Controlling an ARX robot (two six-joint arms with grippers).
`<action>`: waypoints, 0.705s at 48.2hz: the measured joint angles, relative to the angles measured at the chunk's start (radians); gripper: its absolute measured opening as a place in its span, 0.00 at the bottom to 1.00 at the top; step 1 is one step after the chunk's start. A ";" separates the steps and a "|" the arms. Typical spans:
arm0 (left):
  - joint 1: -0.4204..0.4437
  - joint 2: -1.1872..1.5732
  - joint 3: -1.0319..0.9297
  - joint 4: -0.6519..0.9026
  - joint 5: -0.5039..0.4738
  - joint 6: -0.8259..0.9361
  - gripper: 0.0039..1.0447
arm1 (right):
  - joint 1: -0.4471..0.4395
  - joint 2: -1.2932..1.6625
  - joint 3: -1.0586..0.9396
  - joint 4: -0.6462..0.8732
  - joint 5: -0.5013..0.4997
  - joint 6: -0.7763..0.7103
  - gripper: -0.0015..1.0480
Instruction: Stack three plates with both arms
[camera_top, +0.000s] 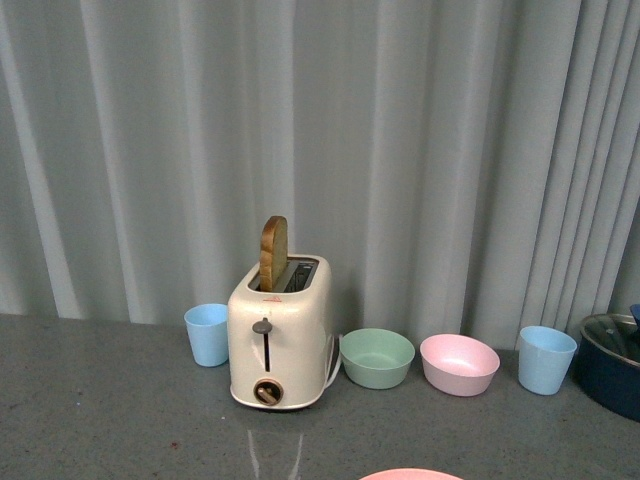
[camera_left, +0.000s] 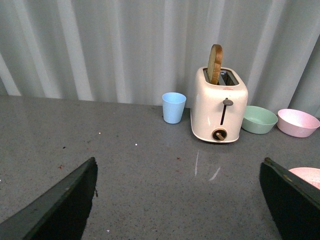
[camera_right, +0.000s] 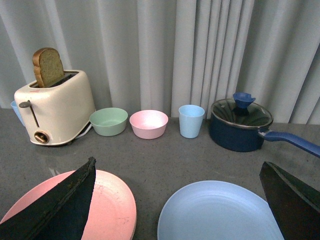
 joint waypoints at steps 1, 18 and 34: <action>0.000 0.000 0.000 0.000 0.000 0.000 0.95 | 0.004 0.003 0.000 0.001 0.021 -0.003 0.93; 0.000 0.000 0.000 0.000 0.000 0.000 0.94 | -0.378 0.863 0.306 0.474 0.164 -0.003 0.93; 0.000 0.000 0.000 0.000 0.000 0.000 0.94 | -0.544 1.590 0.740 0.149 -0.115 -0.043 0.93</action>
